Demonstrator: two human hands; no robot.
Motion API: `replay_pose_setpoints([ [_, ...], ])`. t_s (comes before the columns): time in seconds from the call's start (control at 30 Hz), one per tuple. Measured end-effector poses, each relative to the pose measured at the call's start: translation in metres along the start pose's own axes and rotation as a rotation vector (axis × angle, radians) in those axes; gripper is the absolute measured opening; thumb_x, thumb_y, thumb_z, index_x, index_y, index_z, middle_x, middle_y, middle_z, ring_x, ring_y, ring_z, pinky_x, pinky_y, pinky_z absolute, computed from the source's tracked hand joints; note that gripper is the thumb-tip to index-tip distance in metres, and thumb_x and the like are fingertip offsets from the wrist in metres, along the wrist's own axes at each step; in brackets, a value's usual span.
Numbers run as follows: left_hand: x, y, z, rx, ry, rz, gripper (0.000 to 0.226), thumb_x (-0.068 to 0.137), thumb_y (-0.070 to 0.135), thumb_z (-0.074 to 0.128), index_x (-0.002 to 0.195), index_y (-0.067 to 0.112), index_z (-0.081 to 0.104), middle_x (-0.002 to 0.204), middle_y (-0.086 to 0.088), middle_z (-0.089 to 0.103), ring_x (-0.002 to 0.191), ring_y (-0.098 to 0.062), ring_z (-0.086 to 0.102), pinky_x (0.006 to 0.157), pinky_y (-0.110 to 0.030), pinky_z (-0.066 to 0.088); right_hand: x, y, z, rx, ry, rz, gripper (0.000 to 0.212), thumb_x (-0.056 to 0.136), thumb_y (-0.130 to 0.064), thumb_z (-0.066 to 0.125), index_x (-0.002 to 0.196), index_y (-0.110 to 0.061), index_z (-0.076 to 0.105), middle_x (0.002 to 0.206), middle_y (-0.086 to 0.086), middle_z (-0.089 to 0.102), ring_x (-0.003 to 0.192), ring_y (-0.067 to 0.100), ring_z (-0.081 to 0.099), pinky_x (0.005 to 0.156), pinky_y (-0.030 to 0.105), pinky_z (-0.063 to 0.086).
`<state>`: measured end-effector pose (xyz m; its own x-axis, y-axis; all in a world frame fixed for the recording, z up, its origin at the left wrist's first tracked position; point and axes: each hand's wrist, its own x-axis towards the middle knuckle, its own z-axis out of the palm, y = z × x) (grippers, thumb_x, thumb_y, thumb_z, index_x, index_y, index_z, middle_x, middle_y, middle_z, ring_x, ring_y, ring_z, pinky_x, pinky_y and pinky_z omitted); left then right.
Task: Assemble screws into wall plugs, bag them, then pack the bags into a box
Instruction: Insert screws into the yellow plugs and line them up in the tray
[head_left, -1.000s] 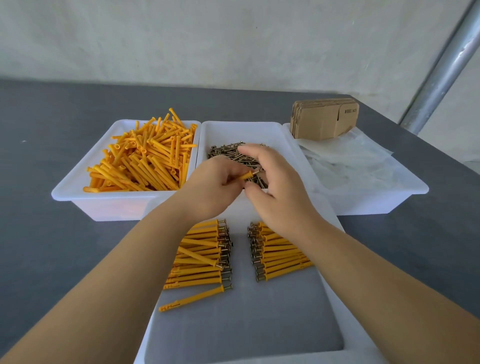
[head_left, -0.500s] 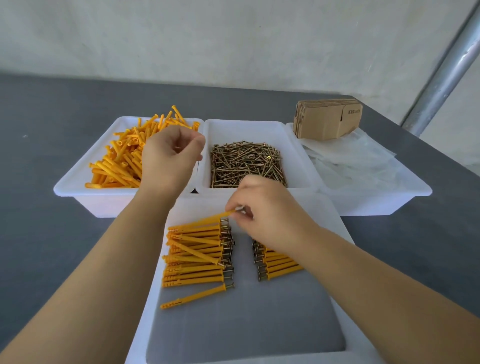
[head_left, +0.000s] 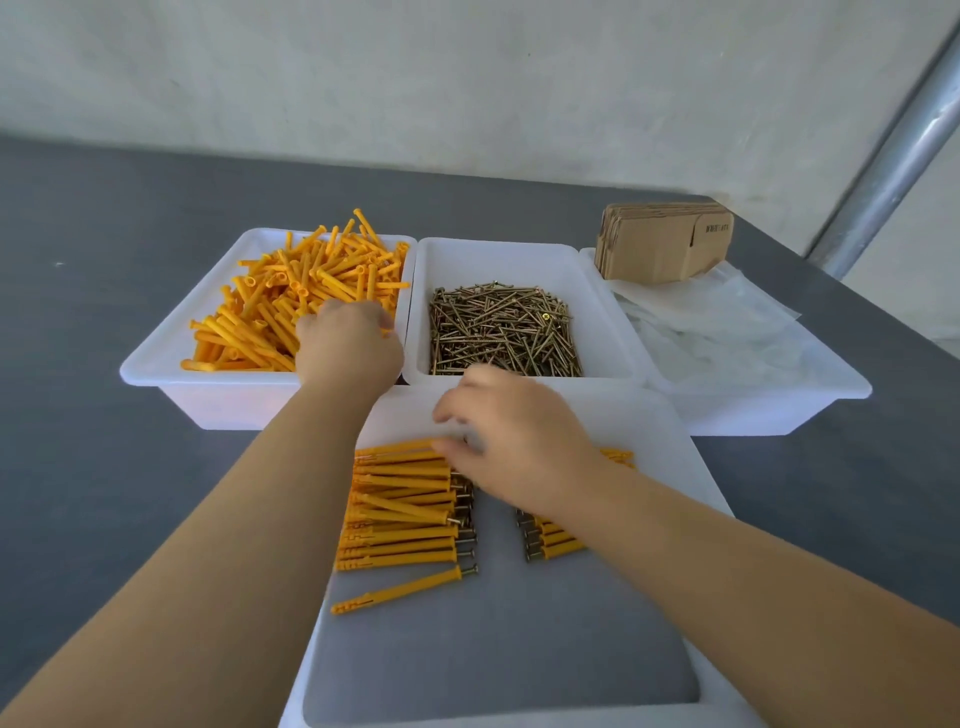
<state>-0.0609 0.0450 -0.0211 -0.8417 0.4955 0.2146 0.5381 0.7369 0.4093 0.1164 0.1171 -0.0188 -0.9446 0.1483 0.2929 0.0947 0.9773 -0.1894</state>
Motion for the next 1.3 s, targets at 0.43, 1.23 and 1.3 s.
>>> replay_pose_setpoints([
  [0.43, -0.003, 0.014, 0.004, 0.251, -0.242, -0.088, 0.061, 0.1, 0.056, 0.013, 0.102, 0.014, 0.058, 0.097, -0.009, 0.055, 0.089, -0.027, 0.049, 0.078, -0.039, 0.039, 0.04, 0.096, -0.026, 0.053, -0.213, 0.597, 0.043, 0.097, -0.03, 0.058, 0.138, -0.021, 0.053, 0.142, 0.005, 0.052, 0.125, 0.026, 0.052, 0.096, 0.034, 0.043],
  [1.23, -0.009, -0.006, -0.035, -0.153, -0.138, 0.085, 0.009, 0.082, 0.015, 0.071, 0.09, 0.018, 0.074, 0.088, 0.0, 0.068, 0.084, -0.018, 0.061, 0.07, -0.031, 0.05, 0.048, 0.087, -0.017, 0.537, 0.363, 0.616, 0.016, 0.094, -0.008, 0.058, 0.086, 0.0, 0.068, 0.09, 0.002, 0.073, 0.085, 0.023, 0.071, 0.086, 0.046, 0.056],
  [1.3, -0.008, -0.003, -0.04, -0.048, -0.18, 0.062, 0.011, 0.084, 0.014, 0.07, 0.092, 0.02, 0.075, 0.094, -0.004, 0.07, 0.09, -0.023, 0.063, 0.078, -0.036, 0.054, 0.045, 0.078, -0.02, 0.618, 0.408, 0.575, 0.015, 0.094, -0.005, 0.057, 0.086, -0.002, 0.069, 0.092, -0.004, 0.072, 0.085, 0.02, 0.071, 0.087, 0.045, 0.057],
])
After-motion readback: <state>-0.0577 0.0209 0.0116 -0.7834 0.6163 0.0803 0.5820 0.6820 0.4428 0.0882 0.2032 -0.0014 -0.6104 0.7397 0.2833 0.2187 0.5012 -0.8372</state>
